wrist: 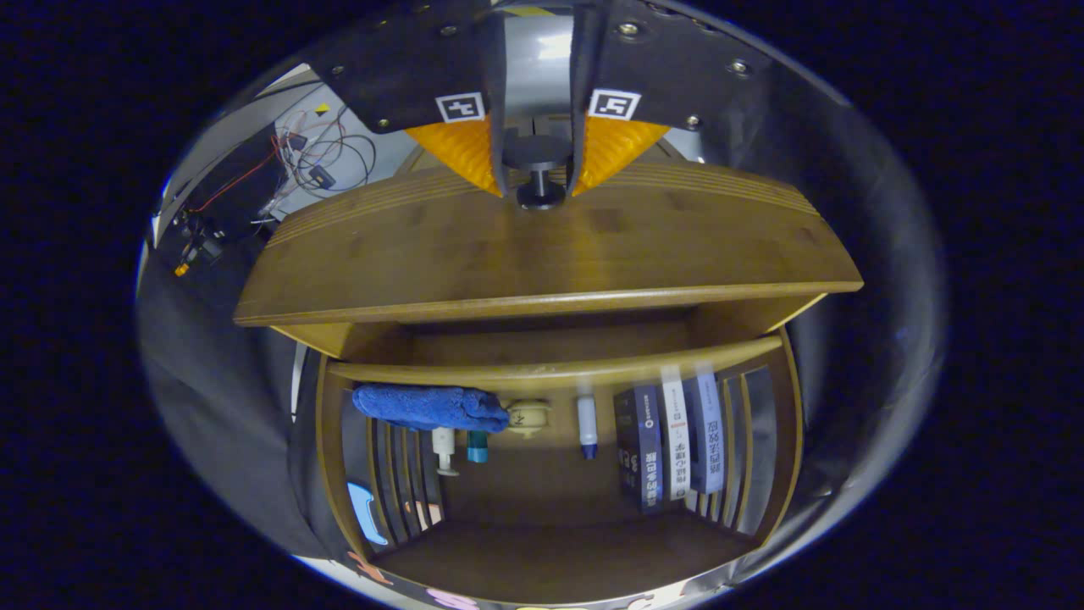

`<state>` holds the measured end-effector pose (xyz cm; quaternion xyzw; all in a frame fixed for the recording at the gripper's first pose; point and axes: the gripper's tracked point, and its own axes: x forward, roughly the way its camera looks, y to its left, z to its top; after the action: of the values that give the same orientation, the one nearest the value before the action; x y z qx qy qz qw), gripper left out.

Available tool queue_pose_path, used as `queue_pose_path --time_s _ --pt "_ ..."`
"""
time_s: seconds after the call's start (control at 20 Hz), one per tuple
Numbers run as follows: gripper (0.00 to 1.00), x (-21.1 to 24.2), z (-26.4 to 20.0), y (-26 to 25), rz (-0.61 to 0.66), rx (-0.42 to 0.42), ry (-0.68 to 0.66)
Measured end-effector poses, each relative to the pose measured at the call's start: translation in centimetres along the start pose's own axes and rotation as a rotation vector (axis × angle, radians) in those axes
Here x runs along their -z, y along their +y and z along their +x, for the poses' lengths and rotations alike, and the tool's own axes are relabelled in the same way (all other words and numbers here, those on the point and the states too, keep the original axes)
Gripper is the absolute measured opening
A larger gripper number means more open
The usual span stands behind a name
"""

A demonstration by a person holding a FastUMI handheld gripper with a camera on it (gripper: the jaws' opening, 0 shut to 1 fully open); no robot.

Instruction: Pull open the drawer, take out the items inside it, and place them on the countertop above the cabinet.

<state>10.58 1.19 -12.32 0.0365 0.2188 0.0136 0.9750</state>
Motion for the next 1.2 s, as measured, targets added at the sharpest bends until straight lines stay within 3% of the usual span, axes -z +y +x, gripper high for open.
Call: queue_pose_path --time_s 0.25,0.6,0.65,1.1,1.2 --pt "0.30 1.8 -2.9 -0.3 0.003 0.027 -0.001" --pt "0.31 1.7 -2.9 -0.2 0.047 0.013 -0.019" --pt "0.39 1.8 -3.0 0.0 0.049 0.004 -0.019" --pt "0.64 -2.2 -7.0 1.7 0.014 -0.021 -0.164" --pt "0.64 -4.6 -8.1 1.4 0.006 0.012 -0.219"
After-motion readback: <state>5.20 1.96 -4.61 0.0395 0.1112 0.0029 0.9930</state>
